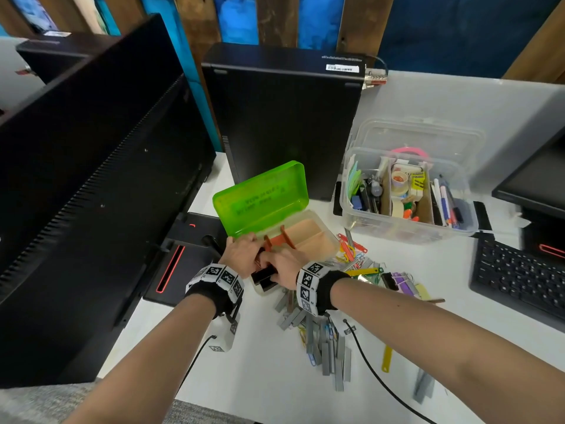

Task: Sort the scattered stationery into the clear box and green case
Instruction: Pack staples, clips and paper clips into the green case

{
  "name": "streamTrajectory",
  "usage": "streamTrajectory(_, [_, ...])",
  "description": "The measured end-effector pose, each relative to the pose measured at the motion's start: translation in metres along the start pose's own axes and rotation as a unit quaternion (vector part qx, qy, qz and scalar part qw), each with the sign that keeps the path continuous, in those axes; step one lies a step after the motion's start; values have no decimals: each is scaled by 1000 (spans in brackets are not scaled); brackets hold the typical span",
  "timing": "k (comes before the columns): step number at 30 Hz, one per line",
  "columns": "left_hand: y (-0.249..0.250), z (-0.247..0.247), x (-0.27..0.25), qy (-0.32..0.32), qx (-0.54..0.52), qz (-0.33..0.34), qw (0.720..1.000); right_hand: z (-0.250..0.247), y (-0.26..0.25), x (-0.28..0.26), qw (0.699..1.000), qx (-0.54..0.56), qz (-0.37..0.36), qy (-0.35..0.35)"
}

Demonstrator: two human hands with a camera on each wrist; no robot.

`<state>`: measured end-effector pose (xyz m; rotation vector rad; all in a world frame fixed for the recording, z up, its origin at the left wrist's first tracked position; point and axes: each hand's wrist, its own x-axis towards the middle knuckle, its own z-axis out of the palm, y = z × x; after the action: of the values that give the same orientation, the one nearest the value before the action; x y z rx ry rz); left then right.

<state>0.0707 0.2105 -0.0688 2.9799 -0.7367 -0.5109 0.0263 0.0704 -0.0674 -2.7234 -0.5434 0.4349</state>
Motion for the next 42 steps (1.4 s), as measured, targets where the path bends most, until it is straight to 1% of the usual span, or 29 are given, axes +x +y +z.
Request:
streamTrajectory(2, [-2,0,2,-3,-25,-10,1000,0,-1,0,1000,-1,-15,17])
streamTrajectory(6, [-7,0,5,-12,-75,-33,997,7,-3,-1,999,9,-46,21])
streamTrajectory(9, [-10,0,5,-15,-77,-34,996,6,-3,-1,998,-1,-55,17])
streamTrajectory(11, [-10,0,4,-13,-72,-33,997,0,-4,-2,998,-14,-60,0])
streamTrajectory(14, [-9,1,5,-5,-61,-29,998,-11,-2,-4,997,-24,-48,-49])
streamTrajectory(16, [-8,1,4,1,-54,-24,998,-14,-1,-6,997,-17,-30,-64])
streamTrajectory(19, [-8,2,3,9,-45,-16,999,-12,-2,-9,998,-4,-11,-62])
streamTrajectory(26, [-8,5,4,22,-21,-10,999,-8,0,-9,998,22,4,-64])
streamTrajectory(29, [-4,5,6,50,-6,-3,999,-12,1,-9,998,25,6,-65])
streamTrajectory(32, [7,1,11,102,-33,23,994,-23,11,-16,997,60,14,-44])
streamTrajectory(34, [20,-3,15,140,-59,56,987,-31,24,-27,996,87,24,-4])
streamTrajectory(36, [39,-7,17,157,-66,79,982,-36,43,-42,993,103,56,32])
streamTrajectory(39, [70,-7,17,136,-69,128,980,-35,75,-66,982,127,120,75])
streamTrajectory(42, [97,-2,15,95,-69,193,974,-30,102,-91,969,153,175,88])
